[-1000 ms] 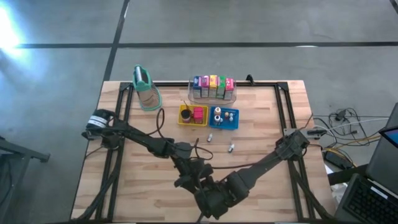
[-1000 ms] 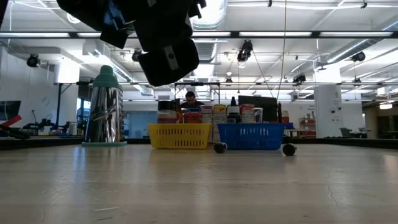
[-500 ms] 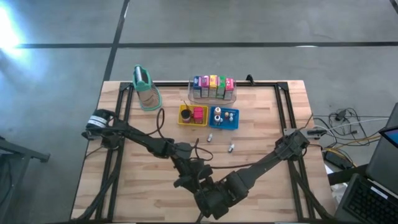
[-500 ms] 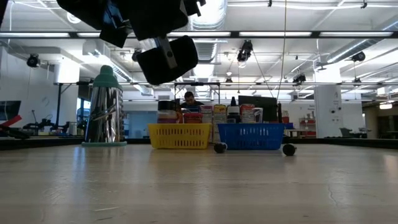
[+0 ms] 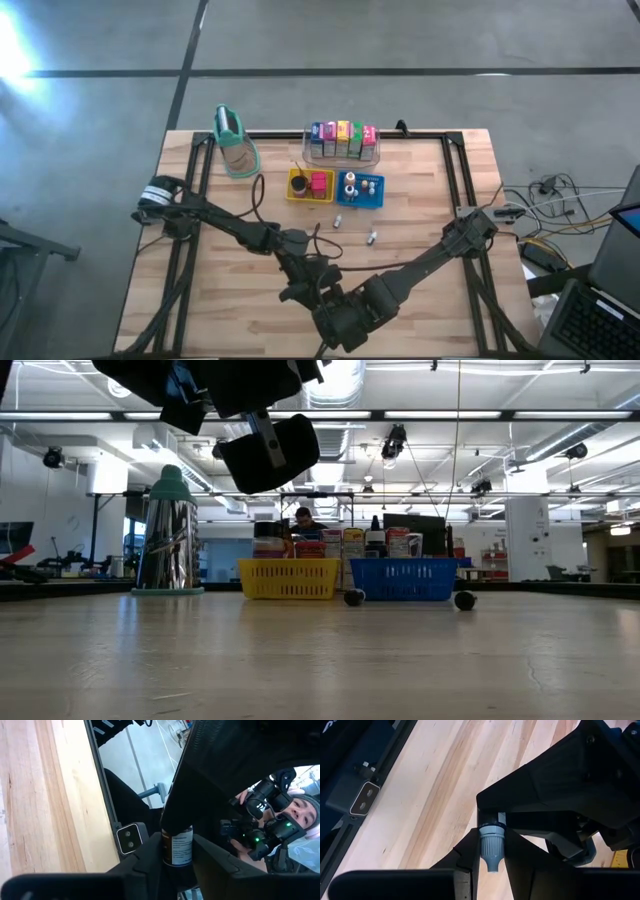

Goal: Pick & Place Kitchen Items
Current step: Put the small black food coloring bottle into the blue bin

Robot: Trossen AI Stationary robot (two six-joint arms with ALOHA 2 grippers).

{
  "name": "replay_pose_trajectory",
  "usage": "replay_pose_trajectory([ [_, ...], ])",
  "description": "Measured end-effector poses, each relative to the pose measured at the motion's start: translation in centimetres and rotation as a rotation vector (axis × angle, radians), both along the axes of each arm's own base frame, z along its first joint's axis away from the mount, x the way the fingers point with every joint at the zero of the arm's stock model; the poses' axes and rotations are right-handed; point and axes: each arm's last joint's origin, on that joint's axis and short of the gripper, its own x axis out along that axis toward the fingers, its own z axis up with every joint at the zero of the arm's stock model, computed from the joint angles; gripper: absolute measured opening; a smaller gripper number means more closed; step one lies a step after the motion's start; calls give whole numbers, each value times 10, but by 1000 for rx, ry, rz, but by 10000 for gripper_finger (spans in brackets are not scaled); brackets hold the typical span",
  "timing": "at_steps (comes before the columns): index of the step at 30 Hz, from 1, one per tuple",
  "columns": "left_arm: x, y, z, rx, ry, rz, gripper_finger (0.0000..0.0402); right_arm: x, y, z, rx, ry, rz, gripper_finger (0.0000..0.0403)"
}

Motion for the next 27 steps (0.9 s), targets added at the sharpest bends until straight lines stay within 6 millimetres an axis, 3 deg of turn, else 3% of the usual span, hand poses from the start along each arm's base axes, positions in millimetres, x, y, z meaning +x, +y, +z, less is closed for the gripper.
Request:
replay_pose_trajectory([
  [27,-1,-1,1,11,-44,-43,118,1,-2,0,-7,3,-3,63],
])
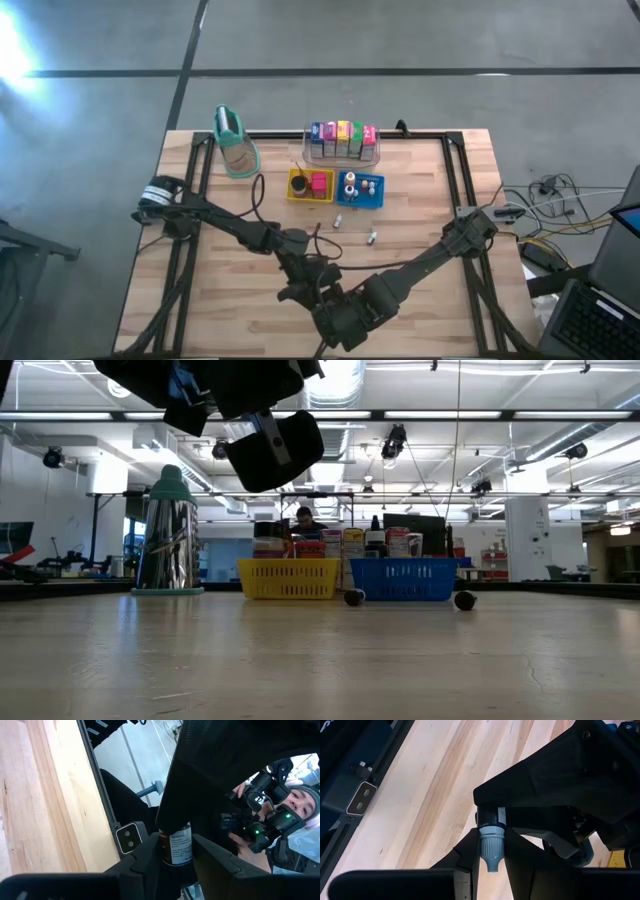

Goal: Pick & Place Kitchen Items
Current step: Put the small black food coloring bottle into the blue bin

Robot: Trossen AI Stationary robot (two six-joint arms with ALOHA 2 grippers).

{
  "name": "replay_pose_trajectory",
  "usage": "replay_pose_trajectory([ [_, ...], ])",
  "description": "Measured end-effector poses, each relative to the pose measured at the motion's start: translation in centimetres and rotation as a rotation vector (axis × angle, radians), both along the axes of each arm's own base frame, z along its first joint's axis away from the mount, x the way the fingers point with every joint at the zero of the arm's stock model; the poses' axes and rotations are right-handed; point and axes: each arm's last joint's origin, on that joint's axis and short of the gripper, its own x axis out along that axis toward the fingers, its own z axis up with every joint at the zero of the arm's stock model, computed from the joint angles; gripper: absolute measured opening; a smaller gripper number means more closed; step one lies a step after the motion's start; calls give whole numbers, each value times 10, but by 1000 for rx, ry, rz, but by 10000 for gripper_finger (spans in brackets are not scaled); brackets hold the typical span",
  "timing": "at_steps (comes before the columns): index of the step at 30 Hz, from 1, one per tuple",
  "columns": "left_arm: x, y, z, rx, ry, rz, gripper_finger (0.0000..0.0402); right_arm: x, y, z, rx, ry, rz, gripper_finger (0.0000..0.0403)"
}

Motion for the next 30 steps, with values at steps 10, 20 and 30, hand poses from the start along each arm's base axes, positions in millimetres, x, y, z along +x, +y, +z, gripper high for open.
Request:
replay_pose_trajectory([
  [10,0,0,0,7,-3,14,187,0,0,0,1,1,-2,63],
  [20,0,0,0,-7,21,20,174,-2,-2,-1,-7,25,-11,63],
  [30,1,0,0,-12,30,43,132,-1,-3,-1,-4,22,-15,63],
])
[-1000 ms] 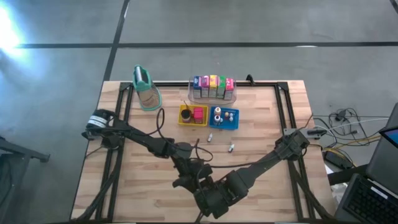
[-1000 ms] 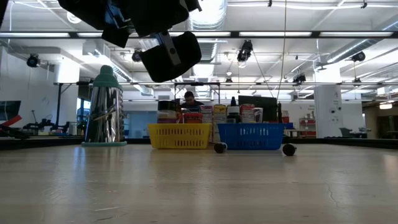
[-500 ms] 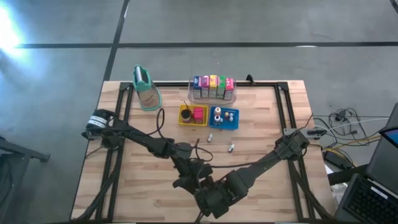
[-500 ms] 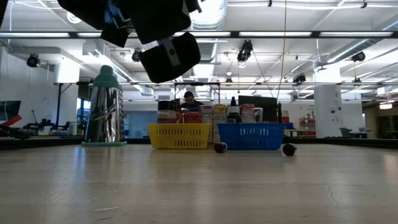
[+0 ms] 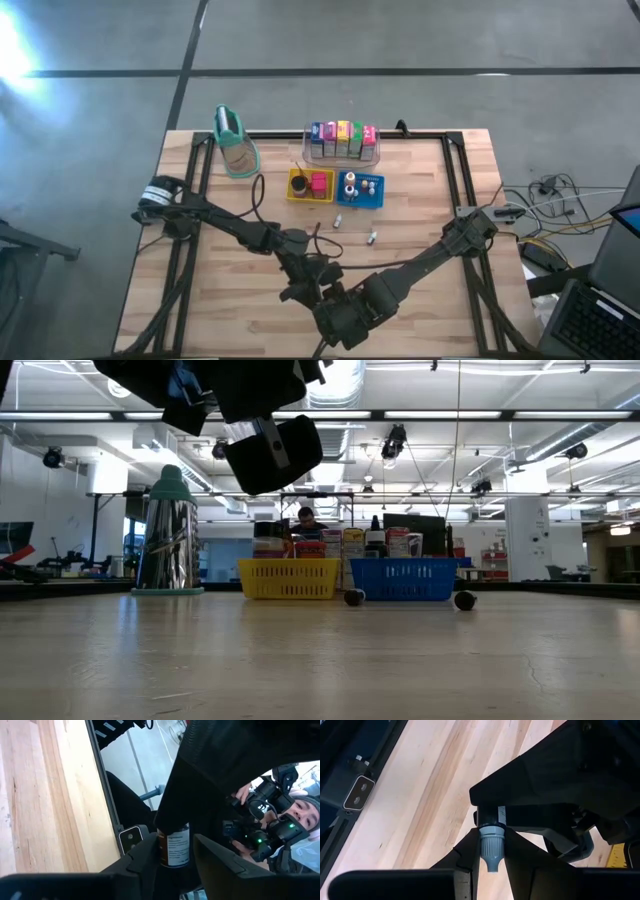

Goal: Pick & Place Kitchen Items
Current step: Put the small black food coloring bottle into the blue bin

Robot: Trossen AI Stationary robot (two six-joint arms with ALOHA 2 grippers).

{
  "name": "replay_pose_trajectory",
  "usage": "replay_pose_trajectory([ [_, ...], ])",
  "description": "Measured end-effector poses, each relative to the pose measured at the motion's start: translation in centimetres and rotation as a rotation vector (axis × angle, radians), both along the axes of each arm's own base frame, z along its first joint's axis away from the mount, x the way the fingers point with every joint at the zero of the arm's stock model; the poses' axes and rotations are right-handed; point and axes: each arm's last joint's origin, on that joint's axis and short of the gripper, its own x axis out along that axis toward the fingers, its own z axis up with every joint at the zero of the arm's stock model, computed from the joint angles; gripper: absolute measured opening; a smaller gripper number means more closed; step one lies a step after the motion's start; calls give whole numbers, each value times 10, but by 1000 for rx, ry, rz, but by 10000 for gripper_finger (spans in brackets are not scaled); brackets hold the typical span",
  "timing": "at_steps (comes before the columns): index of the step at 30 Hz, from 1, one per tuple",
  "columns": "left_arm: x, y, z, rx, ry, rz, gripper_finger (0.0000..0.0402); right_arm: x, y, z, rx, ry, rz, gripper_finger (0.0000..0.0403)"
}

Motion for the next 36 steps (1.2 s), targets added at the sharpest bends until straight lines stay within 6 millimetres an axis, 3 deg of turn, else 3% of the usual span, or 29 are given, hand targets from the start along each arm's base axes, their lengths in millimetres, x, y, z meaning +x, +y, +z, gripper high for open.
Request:
replay_pose_trajectory([
  [10,0,0,0,-2,1,1,126,0,0,1,6,-6,-6,70],
  [25,0,0,0,12,-24,0,117,-5,-3,6,14,4,-90,171],
  [31,-1,2,-3,28,-18,-12,116,-8,-8,5,-60,-2,-171,159],
  [36,-20,14,-13,171,33,35,116,-28,-11,-9,-122,118,-368,134],
])
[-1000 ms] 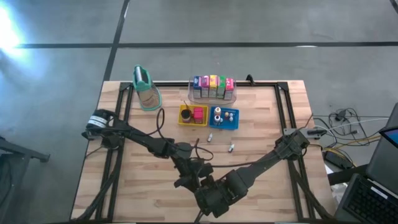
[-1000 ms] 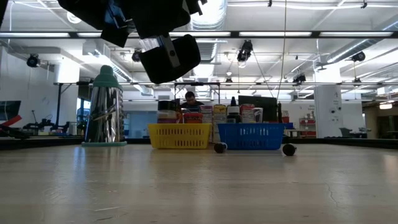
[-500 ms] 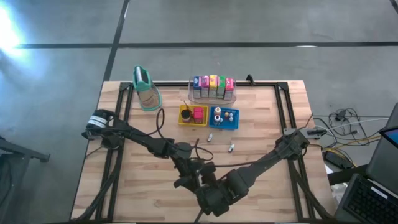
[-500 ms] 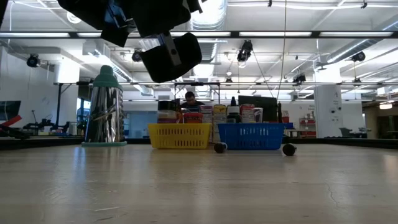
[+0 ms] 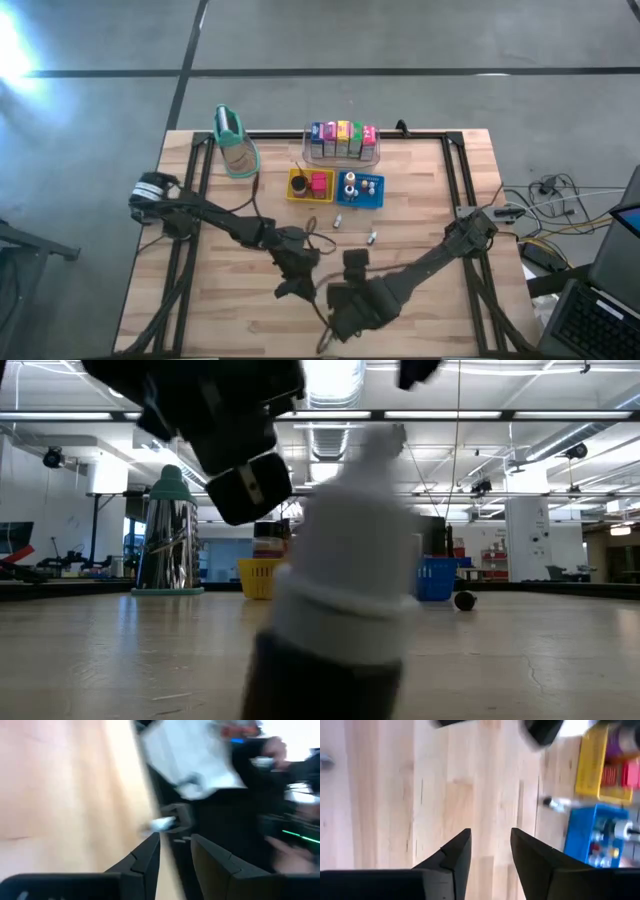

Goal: Pick & Place Kitchen Items
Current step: Put the small black food coloring bottle into the blue bin

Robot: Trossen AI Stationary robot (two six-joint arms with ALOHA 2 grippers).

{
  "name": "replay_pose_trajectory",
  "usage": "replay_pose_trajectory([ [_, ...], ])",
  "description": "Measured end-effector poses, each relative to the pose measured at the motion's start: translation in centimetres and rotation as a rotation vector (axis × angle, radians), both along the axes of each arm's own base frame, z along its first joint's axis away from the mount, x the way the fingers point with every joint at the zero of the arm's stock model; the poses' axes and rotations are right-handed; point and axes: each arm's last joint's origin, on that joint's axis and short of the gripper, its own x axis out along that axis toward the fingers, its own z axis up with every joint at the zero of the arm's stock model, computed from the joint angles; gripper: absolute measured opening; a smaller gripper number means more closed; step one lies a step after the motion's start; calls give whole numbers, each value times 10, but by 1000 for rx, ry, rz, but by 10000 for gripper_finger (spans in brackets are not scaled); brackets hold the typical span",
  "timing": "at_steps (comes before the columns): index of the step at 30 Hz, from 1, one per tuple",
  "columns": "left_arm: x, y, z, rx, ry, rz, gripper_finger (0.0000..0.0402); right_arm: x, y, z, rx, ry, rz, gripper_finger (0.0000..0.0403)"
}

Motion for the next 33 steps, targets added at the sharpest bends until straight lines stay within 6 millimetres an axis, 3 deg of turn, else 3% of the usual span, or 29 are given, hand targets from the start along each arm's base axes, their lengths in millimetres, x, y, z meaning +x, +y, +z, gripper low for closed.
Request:
replay_pose_trajectory([
  [6,-41,4,-12,254,-136,251,116,-27,31,-31,-44,29,-39,109],
  [15,-97,-15,-15,197,-572,314,116,-33,42,-61,2,-38,-118,81],
  [22,-114,-12,-19,214,-598,342,116,-21,36,-42,7,-194,-72,68],
  [33,-110,-13,-5,221,-674,343,116,8,9,-18,149,-306,-241,93],
])
